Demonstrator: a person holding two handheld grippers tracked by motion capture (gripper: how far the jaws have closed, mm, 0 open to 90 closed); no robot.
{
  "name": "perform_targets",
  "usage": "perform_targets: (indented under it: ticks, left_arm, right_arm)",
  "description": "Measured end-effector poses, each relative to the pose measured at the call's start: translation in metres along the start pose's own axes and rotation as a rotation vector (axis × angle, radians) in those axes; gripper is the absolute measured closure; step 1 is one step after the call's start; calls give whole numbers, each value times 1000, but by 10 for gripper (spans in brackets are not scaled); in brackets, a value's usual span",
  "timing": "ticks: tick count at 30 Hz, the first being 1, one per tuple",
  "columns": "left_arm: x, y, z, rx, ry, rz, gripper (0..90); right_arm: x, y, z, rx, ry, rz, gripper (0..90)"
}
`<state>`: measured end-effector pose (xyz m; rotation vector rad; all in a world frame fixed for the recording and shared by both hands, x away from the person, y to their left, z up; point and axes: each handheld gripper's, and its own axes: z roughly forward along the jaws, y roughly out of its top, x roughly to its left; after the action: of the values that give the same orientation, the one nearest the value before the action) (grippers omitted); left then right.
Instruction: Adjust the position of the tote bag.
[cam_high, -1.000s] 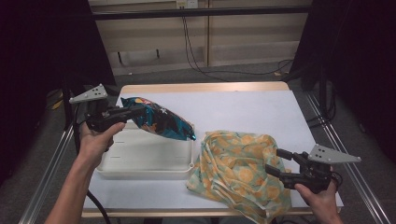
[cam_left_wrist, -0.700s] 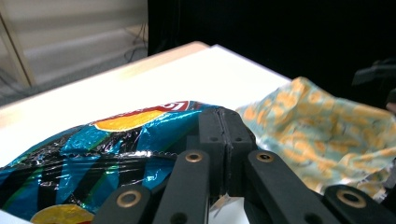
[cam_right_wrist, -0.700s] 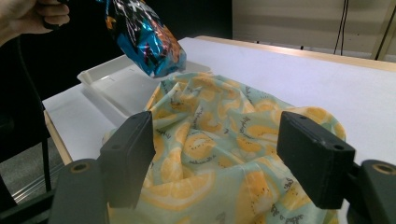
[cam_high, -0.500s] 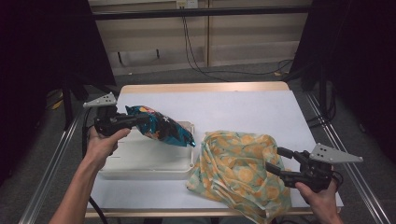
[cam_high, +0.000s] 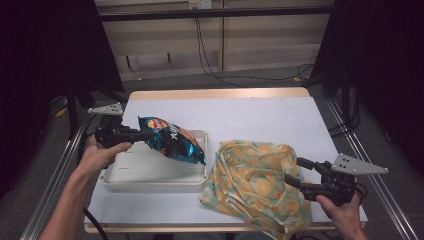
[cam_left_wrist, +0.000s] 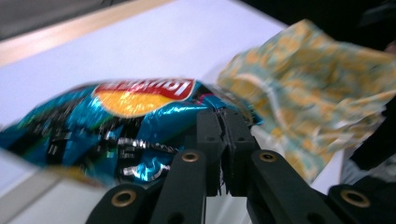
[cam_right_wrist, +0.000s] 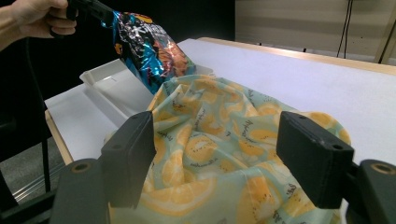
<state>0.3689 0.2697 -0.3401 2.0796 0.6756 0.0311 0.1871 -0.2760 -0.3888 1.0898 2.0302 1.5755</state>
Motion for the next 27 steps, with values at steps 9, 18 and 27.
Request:
perform_targets:
  ticks: [9,18,27]
  left_arm:
    - [26,-7,-14,15,156,-81,878]
    - [50,-13,-8,-45,245,-201,810]
    - [61,-17,-1,-65,301,-239,743]
  right_arm:
    - [0,0,2,3,6,-1,277]
    - [-1,-1,1,2,2,-1,276]
    - [-1,-1,2,9,4,-7,275]
